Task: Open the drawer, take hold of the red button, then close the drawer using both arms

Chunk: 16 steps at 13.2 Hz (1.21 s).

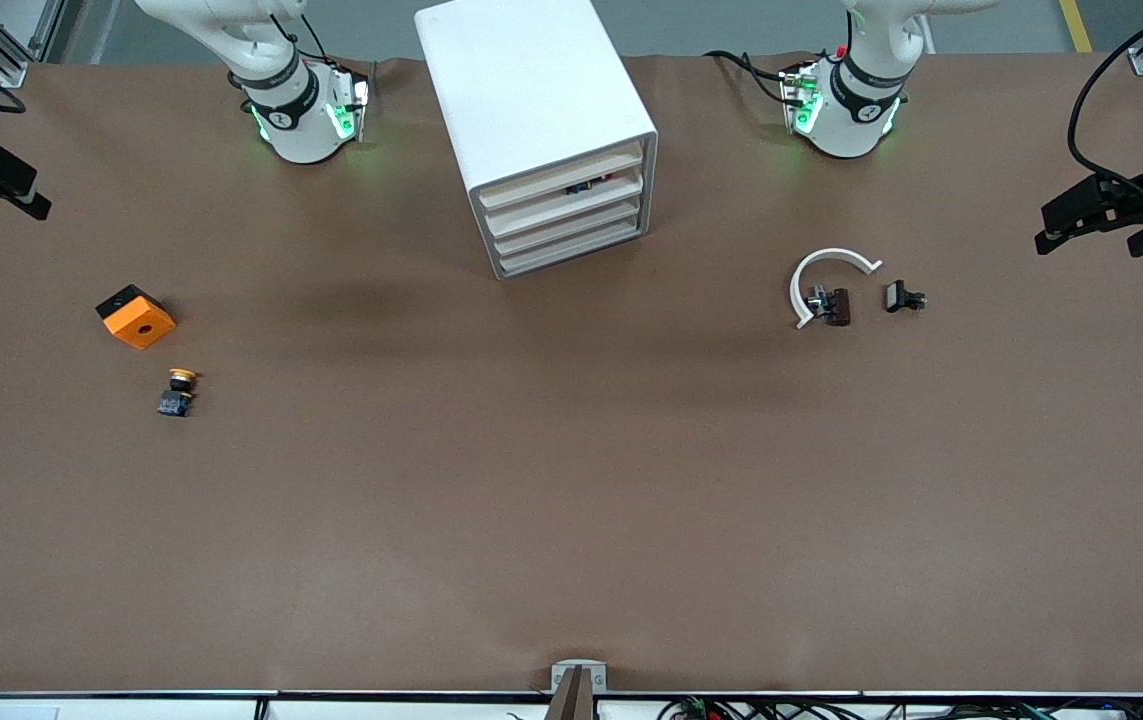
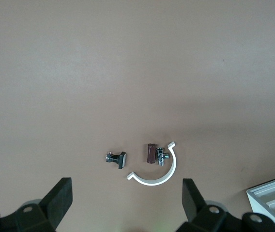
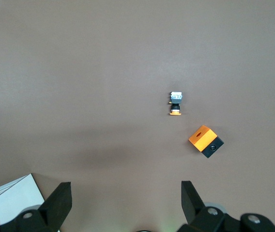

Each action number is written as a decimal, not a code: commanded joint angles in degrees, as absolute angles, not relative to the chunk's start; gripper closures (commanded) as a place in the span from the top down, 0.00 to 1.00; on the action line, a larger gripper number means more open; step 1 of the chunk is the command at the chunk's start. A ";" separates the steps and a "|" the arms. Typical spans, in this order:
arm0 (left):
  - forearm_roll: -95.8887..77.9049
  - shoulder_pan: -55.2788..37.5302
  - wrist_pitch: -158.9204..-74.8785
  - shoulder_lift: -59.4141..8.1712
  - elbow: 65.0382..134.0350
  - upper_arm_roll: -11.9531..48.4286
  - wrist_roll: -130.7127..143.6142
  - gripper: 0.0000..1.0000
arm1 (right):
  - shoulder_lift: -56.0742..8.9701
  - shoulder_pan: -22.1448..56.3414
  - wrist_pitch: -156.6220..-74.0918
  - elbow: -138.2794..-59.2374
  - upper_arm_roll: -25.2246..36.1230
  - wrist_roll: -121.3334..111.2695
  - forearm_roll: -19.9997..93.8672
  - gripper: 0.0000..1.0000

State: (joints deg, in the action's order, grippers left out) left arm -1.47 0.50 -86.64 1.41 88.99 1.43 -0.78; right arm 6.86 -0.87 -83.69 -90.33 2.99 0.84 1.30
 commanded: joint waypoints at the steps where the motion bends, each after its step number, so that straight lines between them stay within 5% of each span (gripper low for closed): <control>1: -1.23 0.53 -87.10 1.14 88.42 1.76 -0.62 1.00 | 8.26 -1.14 -84.11 -91.49 2.64 0.61 0.79 1.00; 16: -1.41 1.50 -86.48 -4.47 88.86 1.32 -0.44 1.00 | 8.09 1.41 -85.52 -91.49 2.81 1.23 0.79 1.00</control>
